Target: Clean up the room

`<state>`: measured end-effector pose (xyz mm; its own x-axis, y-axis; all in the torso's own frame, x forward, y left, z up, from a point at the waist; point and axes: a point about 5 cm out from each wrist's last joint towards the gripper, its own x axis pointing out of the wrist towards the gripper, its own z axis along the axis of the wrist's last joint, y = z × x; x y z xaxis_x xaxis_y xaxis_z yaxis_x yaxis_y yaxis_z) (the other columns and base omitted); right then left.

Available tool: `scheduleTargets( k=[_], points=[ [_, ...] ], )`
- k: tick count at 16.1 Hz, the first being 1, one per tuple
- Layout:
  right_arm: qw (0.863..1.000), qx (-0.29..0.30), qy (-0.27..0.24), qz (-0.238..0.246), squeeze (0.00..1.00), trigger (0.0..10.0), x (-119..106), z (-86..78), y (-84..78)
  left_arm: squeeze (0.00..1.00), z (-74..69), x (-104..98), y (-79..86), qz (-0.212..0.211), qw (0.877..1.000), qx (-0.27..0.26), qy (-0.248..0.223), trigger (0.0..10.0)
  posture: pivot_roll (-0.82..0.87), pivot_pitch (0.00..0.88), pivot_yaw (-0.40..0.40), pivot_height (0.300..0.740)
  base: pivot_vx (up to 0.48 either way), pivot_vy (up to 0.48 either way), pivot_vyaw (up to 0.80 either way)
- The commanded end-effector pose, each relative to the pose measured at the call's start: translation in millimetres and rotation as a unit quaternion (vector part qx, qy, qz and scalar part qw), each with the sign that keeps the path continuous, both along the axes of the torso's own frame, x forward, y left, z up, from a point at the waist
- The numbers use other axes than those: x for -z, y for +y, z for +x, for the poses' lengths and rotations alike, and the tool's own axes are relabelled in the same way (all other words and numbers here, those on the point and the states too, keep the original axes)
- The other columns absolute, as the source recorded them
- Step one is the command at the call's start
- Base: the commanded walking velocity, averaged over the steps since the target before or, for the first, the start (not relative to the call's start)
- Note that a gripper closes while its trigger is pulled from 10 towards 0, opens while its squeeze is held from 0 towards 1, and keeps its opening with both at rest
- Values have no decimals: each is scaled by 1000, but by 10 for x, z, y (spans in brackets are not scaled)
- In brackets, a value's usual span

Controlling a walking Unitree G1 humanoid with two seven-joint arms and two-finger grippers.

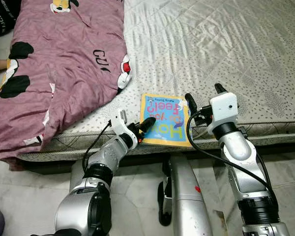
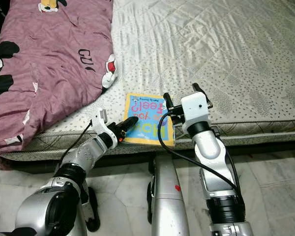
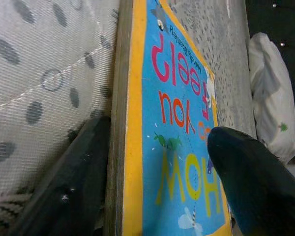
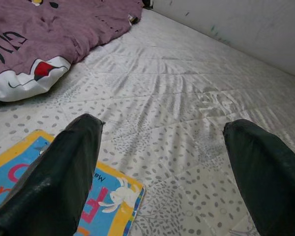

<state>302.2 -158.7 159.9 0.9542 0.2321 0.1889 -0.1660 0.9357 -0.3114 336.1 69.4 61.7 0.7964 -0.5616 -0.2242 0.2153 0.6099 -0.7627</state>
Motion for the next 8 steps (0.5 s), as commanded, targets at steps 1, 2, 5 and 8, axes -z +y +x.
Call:
scheduleTargets(
  k=[1,2,5,8],
  points=[
    [1000,6,2,-5,0,10000,24,-5,-47,0,-187,238,-120,-5,997,26,70,0,-206,225,-84,540,0,0,0],
    [1000,5,2,-5,0,10000,20,-4,-40,0,-186,244,-111,-7,997,23,75,0,-206,225,-84,540,0,0,0],
    [1000,3,-1,-6,0,10000,14,3,-34,0,-176,247,-84,-22,996,6,83,0,-205,222,-83,540,0,0,0],
    [1000,3,-2,-7,0,10000,13,3,-37,0,-165,250,-55,-33,996,-8,88,0,-206,219,-82,540,0,0,0]
  ],
)
